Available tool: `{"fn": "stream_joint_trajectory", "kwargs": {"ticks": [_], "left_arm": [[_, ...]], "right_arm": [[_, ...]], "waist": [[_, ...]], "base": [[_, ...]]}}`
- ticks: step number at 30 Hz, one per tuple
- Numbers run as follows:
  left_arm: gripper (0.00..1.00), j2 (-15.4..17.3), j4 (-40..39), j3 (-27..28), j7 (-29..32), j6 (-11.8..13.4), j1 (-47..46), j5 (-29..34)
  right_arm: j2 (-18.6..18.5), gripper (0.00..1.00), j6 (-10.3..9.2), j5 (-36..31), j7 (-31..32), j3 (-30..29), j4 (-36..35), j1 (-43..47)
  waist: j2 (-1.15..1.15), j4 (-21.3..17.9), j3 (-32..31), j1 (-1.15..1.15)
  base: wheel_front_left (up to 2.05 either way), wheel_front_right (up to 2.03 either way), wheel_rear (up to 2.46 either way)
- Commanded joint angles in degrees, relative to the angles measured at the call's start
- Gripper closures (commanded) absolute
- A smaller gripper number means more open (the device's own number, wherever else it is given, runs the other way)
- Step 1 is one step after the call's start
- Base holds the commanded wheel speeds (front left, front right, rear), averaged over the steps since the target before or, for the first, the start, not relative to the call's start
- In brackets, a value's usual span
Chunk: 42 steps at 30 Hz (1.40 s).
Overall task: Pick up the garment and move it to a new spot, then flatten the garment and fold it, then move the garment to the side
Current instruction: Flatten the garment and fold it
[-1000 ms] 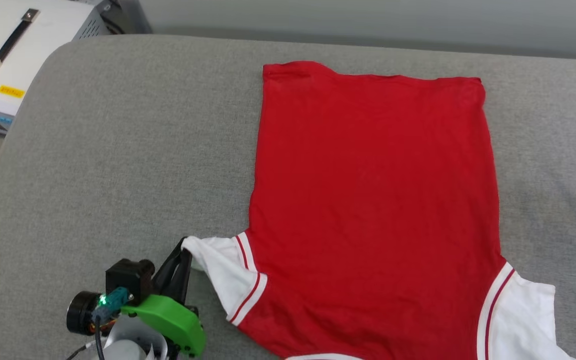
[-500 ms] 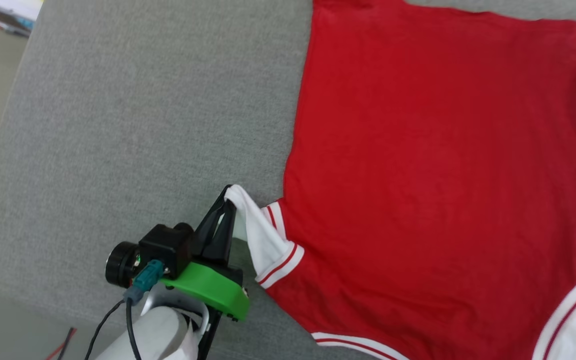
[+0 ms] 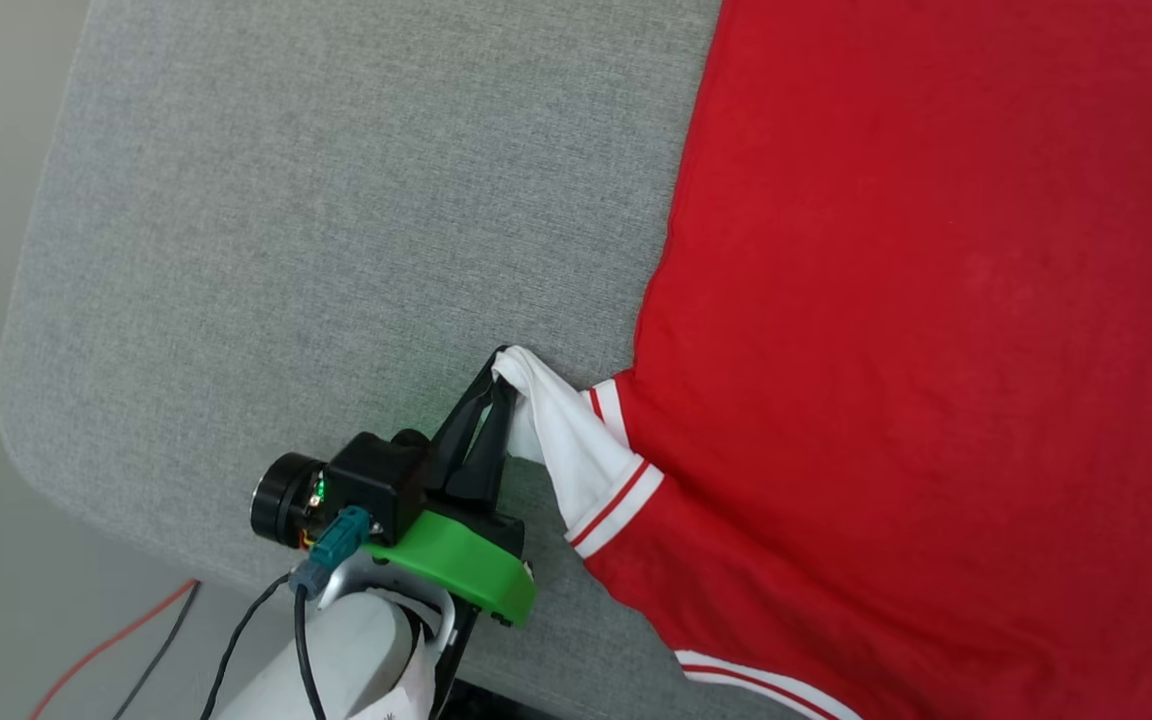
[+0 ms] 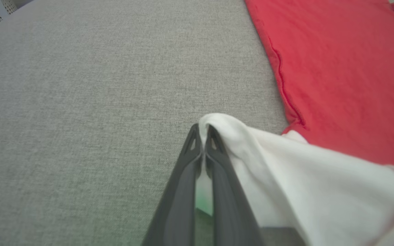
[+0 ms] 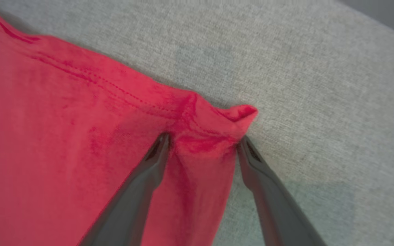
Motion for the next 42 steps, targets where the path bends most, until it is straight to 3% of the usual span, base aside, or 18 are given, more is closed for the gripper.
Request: {"fn": "stream_joint_trajectory", "kwargs": {"ticks": [1,2,4,13,17,23,29,36,42], "left_arm": [[1.0,-0.45,0.3,0.52,-0.33,-0.46,-1.05,0.86],[1.0,-0.56,0.56,0.82,-0.33,-0.67,-0.97,1.04],[1.0,-0.67,1.01,1.37,-0.33,-1.0,-0.73,1.37],[1.0,-0.57,2.99,3.42,-0.33,-1.87,2.56,2.08],[1.0,1.13,4.13,4.73,-0.32,-1.48,5.87,1.7],[1.0,3.1,3.87,5.62,0.28,-0.2,9.35,0.74],[1.0,4.75,2.4,6.19,0.93,1.21,12.92,-0.02],[1.0,6.24,0.12,6.37,2.08,2.55,15.68,-0.4],[1.0,6.74,-1.64,6.31,2.82,3.24,16.27,-0.49]], "right_arm": [[1.05,0.0,-0.04,0.53,0.97,1.49,1.6,4.97],[0.88,0.7,-0.04,0.91,0.91,1.4,1.27,5.26],[0.63,1.0,-0.04,1.22,-0.01,1.1,0.47,5.17],[-0.21,1.0,-0.04,1.92,-9.08,2.39,-3.85,3.92],[-4.57,1.0,-0.04,6.09,-13.39,6.57,-9.08,8.71],[-12.07,1.0,-0.04,11.95,-17.61,10.33,-18.87,19.52],[-17.94,1.0,-0.04,17.06,-23.33,9.55,-25.65,32.54],[-20.34,1.0,-0.04,21.18,-29.19,7.07,-26.87,49.14],[-18.51,1.0,-0.04,25.08,-33.54,4.83,-25.77,63.52]], "waist": [[0.0,0.38,0.28,0.0],[0.0,0.24,0.09,0.0],[0.0,-0.1,-0.46,0.0],[0.0,-2.81,-7.46,0.0],[0.0,-6.11,-14.33,0.0],[0.0,-9.72,-20.03,0.0],[0.0,-13.03,-23.58,0.0],[0.0,-15.53,-25.65,0.0],[0.0,-15.52,-25.9,0.0]], "base": [[0.0,0.0,0.0],[0.0,0.0,0.0],[0.0,0.0,0.0],[0.0,0.0,0.0],[0.0,0.0,0.0],[0.0,0.0,0.0],[0.0,0.0,0.0],[0.0,0.0,0.0],[0.0,0.0,0.0]]}}
